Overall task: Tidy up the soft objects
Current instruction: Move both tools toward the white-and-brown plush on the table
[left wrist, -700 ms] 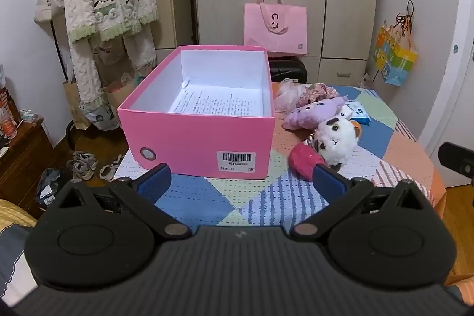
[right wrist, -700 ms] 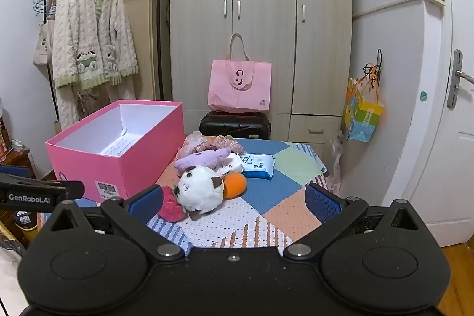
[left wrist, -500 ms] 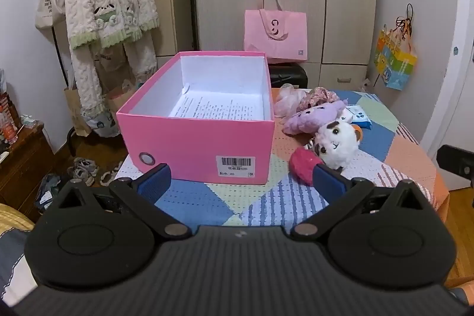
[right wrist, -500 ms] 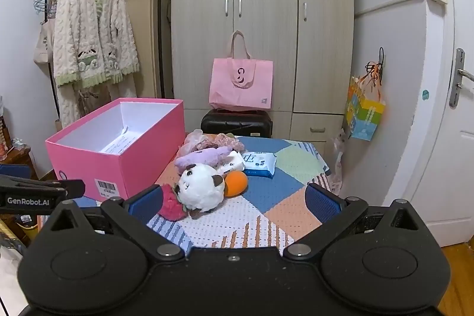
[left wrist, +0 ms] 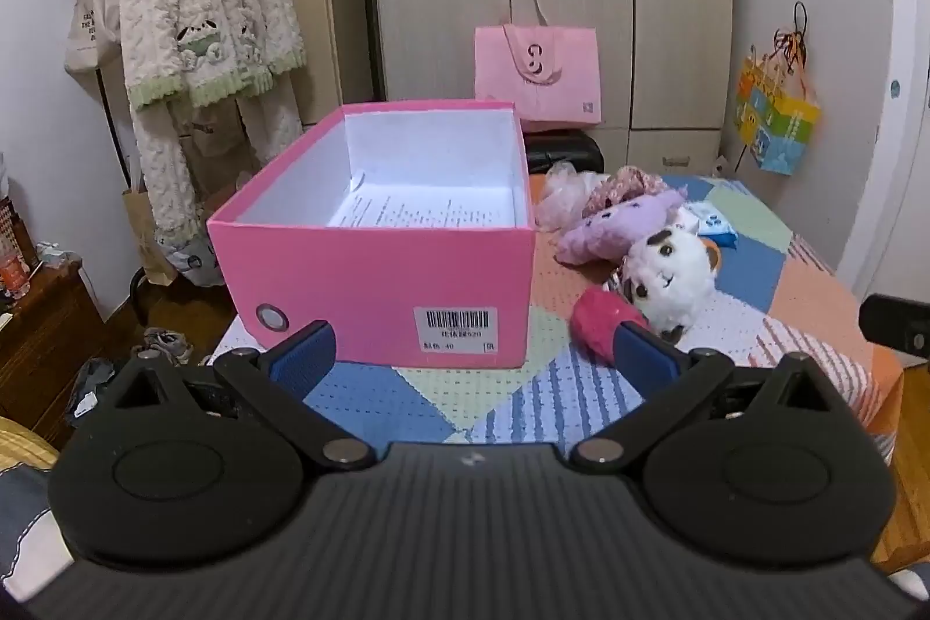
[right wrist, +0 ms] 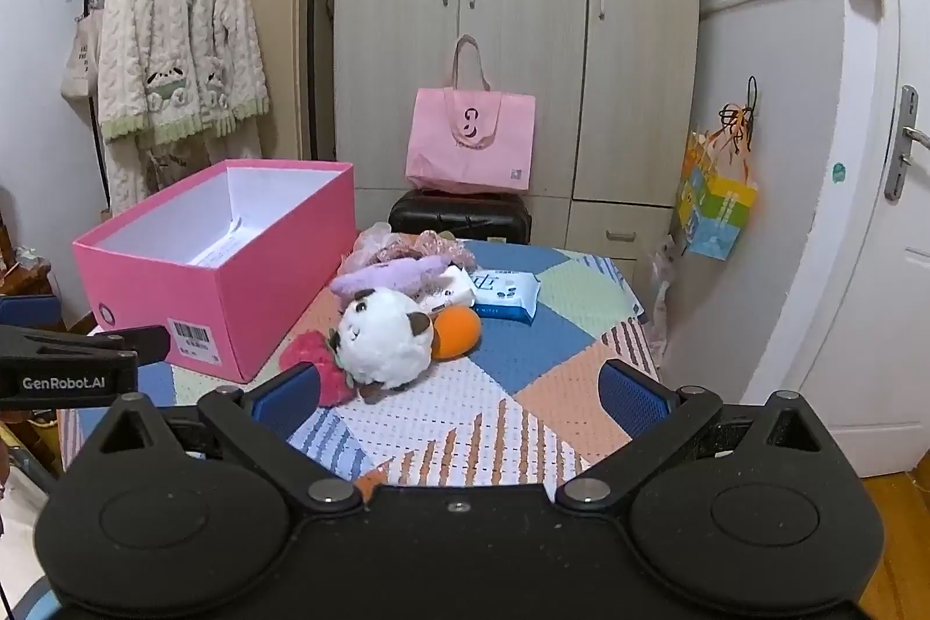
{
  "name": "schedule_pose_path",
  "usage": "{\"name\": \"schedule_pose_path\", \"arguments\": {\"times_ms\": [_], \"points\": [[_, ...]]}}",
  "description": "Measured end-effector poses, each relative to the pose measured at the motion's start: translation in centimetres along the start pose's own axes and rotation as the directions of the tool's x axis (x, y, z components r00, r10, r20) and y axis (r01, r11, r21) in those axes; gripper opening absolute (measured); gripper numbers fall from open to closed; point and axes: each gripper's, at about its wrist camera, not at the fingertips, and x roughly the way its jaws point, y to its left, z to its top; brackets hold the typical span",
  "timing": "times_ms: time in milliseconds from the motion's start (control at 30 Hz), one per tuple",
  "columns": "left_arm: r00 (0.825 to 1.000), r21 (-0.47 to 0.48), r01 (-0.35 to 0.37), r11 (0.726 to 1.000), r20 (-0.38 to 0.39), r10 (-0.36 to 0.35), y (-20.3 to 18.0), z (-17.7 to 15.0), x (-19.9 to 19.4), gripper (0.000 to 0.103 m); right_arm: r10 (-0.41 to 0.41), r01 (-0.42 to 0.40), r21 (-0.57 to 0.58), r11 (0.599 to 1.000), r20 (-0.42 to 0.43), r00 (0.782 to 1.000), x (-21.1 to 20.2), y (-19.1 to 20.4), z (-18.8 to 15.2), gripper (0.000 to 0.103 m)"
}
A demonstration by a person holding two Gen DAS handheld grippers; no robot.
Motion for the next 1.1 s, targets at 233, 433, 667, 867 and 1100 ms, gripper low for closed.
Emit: {"name": "schedule_pose_path", "arguments": {"times_ms": [233,433,667,867,1100], "points": [[0.998,-0.012,0.035,0.999,0.058,-0.035,-0.1,-0.7,-0.5,0.103,0.0,-0.001,-0.004,1.0,-0.026,1.0,1.1,0.2,-0.2,0.103],[0.998,0.013,0.035,0.999,0.06,-0.036,-0.7,-0.6,-0.7,0.103,-0.007,0.006,-0.009,1.0,-0.029,1.0,1.2,0.4,-0.3,0.103],[0.999,0.011,0.043,0.999,0.015,-0.043,-0.7,-0.9,-0.1,0.103,-0.014,0.014,-0.005,1.0,-0.021,1.0,0.9,0.1,-0.4,0.103],[0.999,0.016,0.042,0.999,0.021,-0.042,-0.9,-1.1,-0.5,0.103,-0.021,0.021,-0.001,1.0,-0.017,1.0,0.7,-0.2,-0.6,0.103],[0.999,0.02,0.04,0.999,0.021,-0.041,-1.0,-1.1,-0.6,0.103,-0.024,0.024,0.002,1.0,-0.012,1.0,0.5,-0.5,-0.7,0.103]]}}
